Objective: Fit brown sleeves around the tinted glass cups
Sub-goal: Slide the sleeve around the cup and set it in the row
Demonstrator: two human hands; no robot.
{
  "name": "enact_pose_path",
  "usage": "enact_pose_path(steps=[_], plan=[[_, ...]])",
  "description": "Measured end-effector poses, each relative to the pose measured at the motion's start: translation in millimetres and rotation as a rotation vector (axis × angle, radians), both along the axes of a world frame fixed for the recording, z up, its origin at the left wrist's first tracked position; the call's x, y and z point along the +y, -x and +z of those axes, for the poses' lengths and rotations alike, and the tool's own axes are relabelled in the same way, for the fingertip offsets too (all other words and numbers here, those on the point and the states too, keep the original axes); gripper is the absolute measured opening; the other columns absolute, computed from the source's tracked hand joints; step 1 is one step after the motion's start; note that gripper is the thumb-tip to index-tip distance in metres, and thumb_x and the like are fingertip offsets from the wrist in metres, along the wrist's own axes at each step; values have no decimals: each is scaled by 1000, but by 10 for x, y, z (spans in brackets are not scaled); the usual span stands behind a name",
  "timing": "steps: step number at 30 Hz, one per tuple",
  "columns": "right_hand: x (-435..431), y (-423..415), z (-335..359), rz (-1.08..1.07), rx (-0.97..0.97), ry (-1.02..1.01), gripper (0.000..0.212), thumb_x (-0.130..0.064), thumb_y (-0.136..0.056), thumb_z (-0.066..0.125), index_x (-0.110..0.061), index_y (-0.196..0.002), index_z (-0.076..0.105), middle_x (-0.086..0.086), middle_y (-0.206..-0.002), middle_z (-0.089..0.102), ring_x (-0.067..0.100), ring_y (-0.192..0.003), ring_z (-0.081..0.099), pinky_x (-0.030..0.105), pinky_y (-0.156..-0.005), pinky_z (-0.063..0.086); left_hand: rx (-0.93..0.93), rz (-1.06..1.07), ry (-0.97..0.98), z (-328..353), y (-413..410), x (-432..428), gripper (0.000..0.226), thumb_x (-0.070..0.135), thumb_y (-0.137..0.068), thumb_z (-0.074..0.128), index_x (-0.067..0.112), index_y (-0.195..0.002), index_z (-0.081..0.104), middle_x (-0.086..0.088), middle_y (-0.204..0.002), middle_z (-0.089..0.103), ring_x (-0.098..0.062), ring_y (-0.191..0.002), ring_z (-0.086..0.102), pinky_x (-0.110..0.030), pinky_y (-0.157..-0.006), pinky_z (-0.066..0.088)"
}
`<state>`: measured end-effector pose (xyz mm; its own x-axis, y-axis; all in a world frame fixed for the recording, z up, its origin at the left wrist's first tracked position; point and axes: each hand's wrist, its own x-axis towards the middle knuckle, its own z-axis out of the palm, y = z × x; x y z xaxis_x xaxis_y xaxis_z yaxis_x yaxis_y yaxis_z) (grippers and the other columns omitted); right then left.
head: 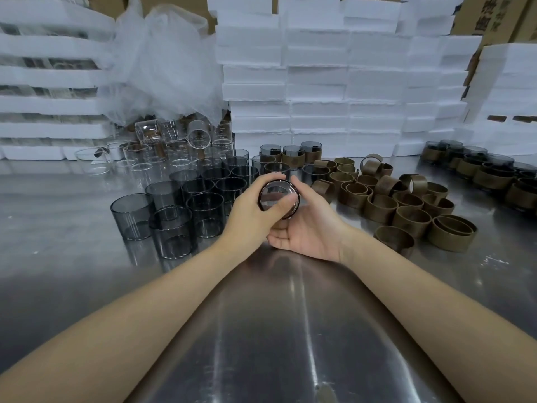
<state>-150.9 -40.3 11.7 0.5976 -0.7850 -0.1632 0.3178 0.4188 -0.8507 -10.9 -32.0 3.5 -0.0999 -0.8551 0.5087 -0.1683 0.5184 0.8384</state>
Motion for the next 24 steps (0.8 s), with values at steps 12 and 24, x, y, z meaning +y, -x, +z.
enact_pose_path(steps=[12, 24], plan=[[-30, -9, -31, 66, 64, 44, 63, -66, -87, 47, -7, -93, 67, 25, -94, 67, 27, -75, 67, 30, -66, 57, 115, 88, -34, 46, 4, 21, 57, 45, -103, 23, 15, -111, 71, 8, -103, 72, 2, -98, 65, -8, -85, 45], [-72, 42, -32, 41, 22, -2, 67, -57, -81, 62, -10, -126, 48, 17, -92, 70, 32, -92, 70, 35, -74, 58, -32, 114, -17, -12, -38, -25, 34, 37, -75, 81, 27, -105, 66, 16, -98, 69, -1, -99, 64, -24, -88, 51]])
